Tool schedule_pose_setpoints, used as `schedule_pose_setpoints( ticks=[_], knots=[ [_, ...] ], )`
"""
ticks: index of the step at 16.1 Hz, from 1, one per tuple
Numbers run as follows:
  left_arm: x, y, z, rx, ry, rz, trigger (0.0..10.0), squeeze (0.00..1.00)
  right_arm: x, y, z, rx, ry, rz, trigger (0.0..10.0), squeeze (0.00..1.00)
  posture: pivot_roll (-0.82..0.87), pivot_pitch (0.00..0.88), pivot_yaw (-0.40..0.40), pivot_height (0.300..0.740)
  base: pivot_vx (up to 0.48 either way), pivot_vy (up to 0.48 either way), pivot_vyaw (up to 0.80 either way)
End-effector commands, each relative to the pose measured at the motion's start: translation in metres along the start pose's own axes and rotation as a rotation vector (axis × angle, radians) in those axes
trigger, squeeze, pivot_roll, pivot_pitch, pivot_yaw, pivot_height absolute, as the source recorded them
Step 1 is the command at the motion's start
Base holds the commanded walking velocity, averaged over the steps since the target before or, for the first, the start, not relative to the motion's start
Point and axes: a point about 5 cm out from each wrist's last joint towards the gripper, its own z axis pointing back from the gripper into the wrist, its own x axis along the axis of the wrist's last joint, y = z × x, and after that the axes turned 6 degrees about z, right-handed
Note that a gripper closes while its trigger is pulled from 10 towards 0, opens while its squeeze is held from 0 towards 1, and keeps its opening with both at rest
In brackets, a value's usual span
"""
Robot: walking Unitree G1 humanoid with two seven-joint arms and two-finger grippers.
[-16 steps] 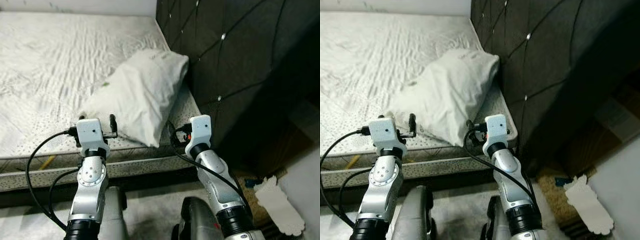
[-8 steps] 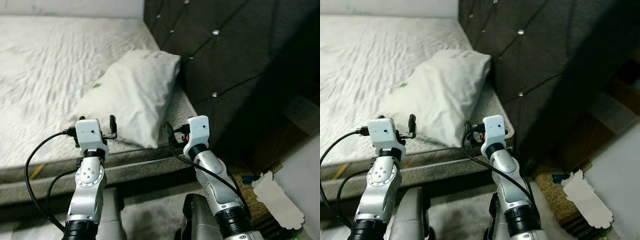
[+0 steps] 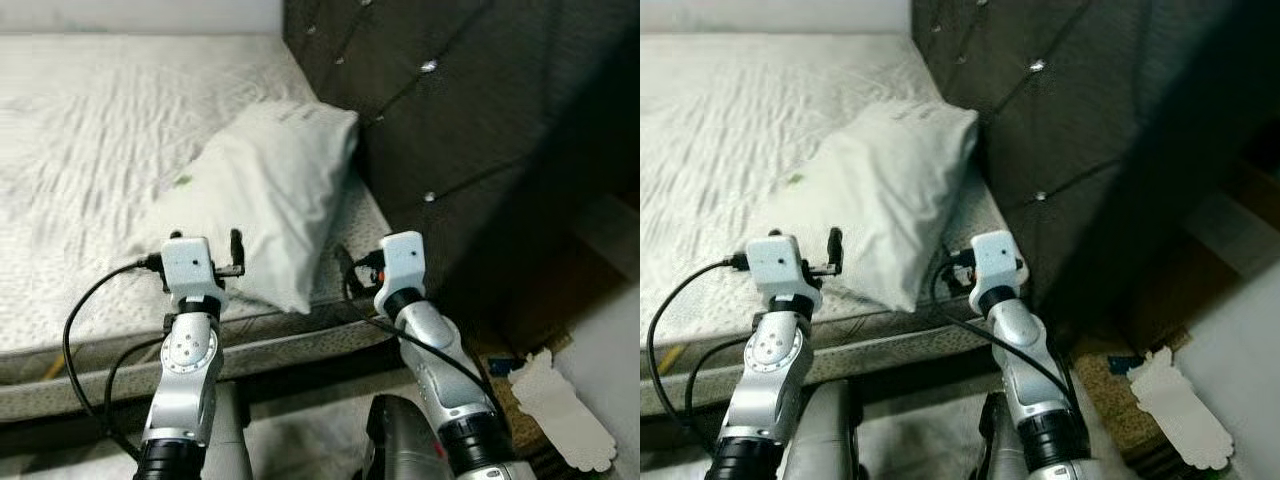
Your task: Clean up the room
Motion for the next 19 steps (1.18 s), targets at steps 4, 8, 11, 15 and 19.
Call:
schedule_pose_setpoints(
  ticks=[4, 8, 11, 15, 19],
  knots=[
    [-0.0054, 0.0013, 0.0011, 0.029, 0.045, 0.021, 10.0, 0.0, 0.0051, 0.0048, 0.0, 0.046, -0.037, 0.026, 10.0, 0.0, 0.09, 0.0, -0.06, 0.575, 0.0, 0.0, 0.55],
    [-0.0078, -0.0015, 0.0004, 0.01, 0.06, -0.034, 10.0, 0.0, 0.003, 0.0033, -0.001, 0.045, -0.022, 0.024, 10.0, 0.0, 0.09, 0.0, -0.061, 0.575, 0.0, 0.0, 0.72],
    [-0.0074, -0.0009, -0.0011, 0.017, 0.061, -0.046, 10.0, 0.0, 0.0016, 0.0029, -0.0017, 0.042, -0.011, 0.015, 10.0, 0.0, 0.09, 0.0, -0.061, 0.575, 0.0, 0.0, 0.7],
    [-0.0062, -0.0027, -0.0009, -0.011, 0.048, -0.006, 10.0, 0.0, -0.0007, 0.0012, -0.0023, 0.028, 0.005, 0.003, 10.0, 0.0, 0.09, 0.0, -0.061, 0.575, 0.0, 0.0, 0.0],
    [-0.004, -0.0051, -0.0007, -0.056, 0.043, 0.027, 10.0, 0.0, -0.0004, -0.0008, -0.0028, 0.014, 0.007, -0.013, 10.0, 0.0, 0.08, 0.0, -0.06, 0.575, 0.227, 0.0, -0.12]
  ],
)
